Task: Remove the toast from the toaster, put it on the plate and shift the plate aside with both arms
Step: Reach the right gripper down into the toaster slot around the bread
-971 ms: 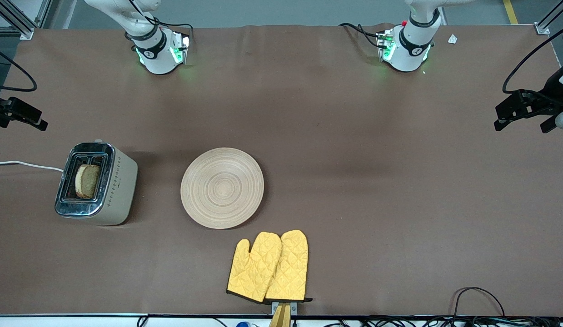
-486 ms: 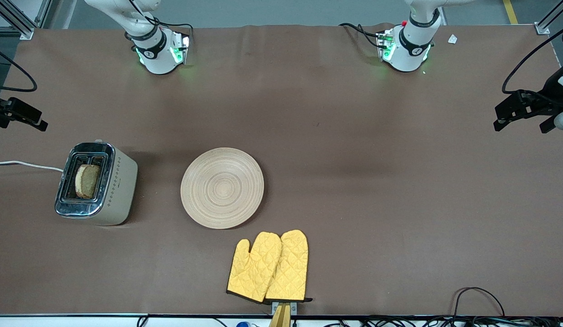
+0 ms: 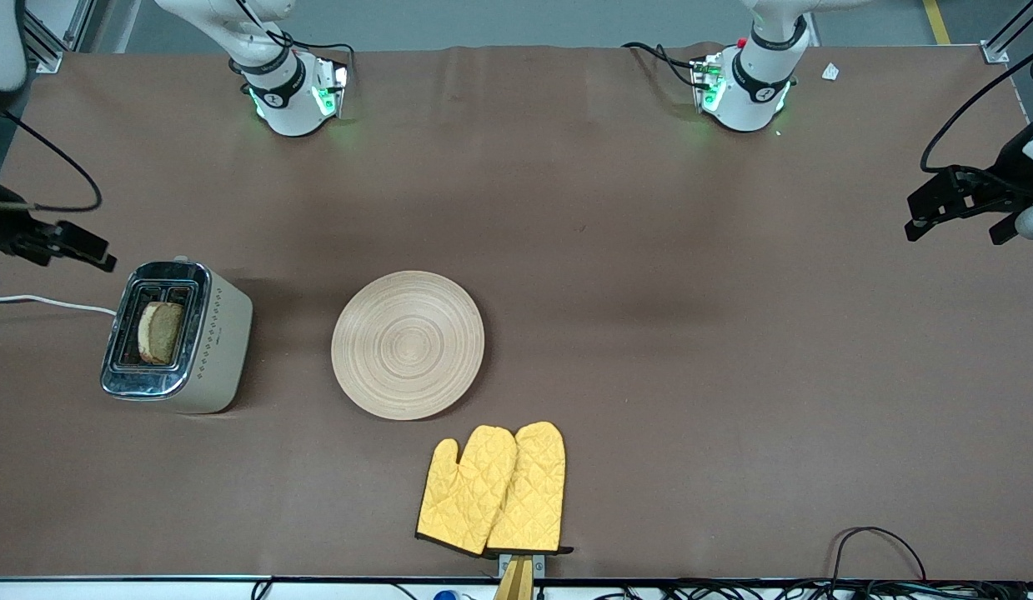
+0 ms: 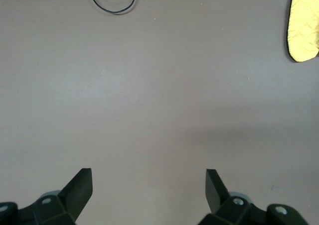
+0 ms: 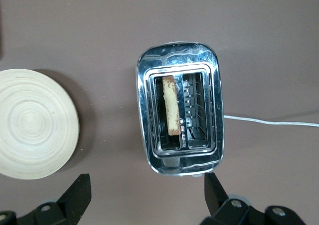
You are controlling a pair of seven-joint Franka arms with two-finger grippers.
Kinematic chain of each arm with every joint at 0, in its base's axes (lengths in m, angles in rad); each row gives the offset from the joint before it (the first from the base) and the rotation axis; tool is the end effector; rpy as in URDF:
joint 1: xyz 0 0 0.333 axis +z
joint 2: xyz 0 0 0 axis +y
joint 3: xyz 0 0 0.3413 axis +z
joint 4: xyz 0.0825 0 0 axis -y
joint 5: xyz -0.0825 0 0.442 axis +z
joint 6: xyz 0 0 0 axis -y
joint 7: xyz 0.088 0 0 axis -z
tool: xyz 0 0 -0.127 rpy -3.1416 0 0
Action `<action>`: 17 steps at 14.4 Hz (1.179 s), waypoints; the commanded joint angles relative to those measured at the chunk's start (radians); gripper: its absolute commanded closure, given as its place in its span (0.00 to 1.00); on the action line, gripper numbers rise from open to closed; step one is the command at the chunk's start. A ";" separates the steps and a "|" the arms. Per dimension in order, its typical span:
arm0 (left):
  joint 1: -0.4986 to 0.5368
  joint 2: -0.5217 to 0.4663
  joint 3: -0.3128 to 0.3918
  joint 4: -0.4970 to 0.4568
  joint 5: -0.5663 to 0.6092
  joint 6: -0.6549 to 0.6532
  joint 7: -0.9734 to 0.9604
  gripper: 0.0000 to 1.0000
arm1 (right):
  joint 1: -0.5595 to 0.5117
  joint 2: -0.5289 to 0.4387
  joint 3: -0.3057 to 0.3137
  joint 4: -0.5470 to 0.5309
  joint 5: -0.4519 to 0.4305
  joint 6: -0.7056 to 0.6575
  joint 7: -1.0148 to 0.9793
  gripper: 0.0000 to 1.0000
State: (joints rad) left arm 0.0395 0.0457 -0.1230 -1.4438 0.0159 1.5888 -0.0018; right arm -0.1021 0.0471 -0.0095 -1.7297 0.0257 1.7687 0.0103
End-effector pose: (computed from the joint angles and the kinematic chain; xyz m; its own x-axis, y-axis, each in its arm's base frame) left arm 0.6300 -0.0487 0.6709 0.9918 -0.0808 0.0995 -0.0802 -0.9967 -0.0101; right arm 0.6314 -0.0679 0.5327 0.9919 -0.1266 -0.0084 -0.1268 -0.9916 -0.0246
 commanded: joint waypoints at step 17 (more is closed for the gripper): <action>0.000 -0.003 -0.003 0.002 0.016 -0.007 -0.007 0.00 | -0.048 0.266 0.006 -0.073 -0.024 0.270 -0.016 0.99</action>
State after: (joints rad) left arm 0.0395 0.0459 -0.1234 -1.4448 0.0159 1.5886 -0.0021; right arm -0.1531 0.3274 -0.0069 -1.7937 0.0162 2.0474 0.0002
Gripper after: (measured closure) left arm 0.000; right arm 0.392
